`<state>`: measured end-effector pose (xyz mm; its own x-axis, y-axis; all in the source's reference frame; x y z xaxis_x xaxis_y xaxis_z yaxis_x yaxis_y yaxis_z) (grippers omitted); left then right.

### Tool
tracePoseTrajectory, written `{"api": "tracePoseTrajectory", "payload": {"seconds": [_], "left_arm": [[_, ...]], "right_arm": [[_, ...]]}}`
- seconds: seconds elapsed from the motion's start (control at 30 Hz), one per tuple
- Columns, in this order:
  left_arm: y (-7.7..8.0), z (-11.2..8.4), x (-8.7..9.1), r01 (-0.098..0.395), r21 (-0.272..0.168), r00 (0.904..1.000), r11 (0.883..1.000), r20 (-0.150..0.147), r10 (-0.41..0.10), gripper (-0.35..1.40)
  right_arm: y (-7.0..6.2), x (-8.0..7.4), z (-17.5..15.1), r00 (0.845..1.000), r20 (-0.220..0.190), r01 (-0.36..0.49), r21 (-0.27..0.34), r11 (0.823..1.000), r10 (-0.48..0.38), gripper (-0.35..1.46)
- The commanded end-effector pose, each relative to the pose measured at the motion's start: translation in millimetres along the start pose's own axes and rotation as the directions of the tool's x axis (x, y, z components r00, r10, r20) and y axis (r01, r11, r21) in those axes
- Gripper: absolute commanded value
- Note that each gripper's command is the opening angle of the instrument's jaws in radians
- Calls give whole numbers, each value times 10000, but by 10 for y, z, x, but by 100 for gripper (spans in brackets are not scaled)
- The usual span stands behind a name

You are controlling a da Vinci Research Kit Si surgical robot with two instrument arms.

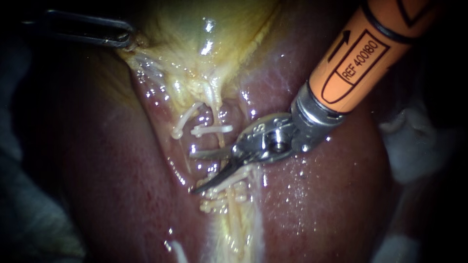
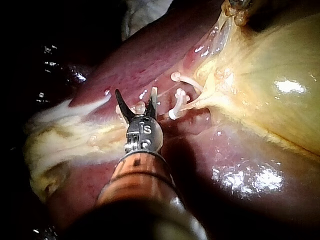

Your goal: Go to the cutting position right tube

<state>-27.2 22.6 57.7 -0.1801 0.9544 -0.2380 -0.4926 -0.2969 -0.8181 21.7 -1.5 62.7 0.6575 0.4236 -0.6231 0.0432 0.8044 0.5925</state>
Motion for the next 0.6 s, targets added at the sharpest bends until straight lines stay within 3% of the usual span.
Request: {"api": "tracePoseTrajectory", "payload": {"seconds": [0.03, 0.33, 0.6], "left_arm": [[0, 0, 0, 0, 0, 10000, 10000, 0, 0, -35], [0, 0, 0, 0, -1, 10000, 10000, 0, 0, -35], [0, 0, 0, 0, 0, 10000, 10000, 0, 0, -35]], "right_arm": [[-1, 2, -4, 10000, -9, -4, 23, 10000, 4, 113], [-9, 7, -56, 9999, -105, -95, 295, 9995, 98, 123], [-2, -11, -81, 9998, -111, -140, 469, 9988, 146, 128]]}}
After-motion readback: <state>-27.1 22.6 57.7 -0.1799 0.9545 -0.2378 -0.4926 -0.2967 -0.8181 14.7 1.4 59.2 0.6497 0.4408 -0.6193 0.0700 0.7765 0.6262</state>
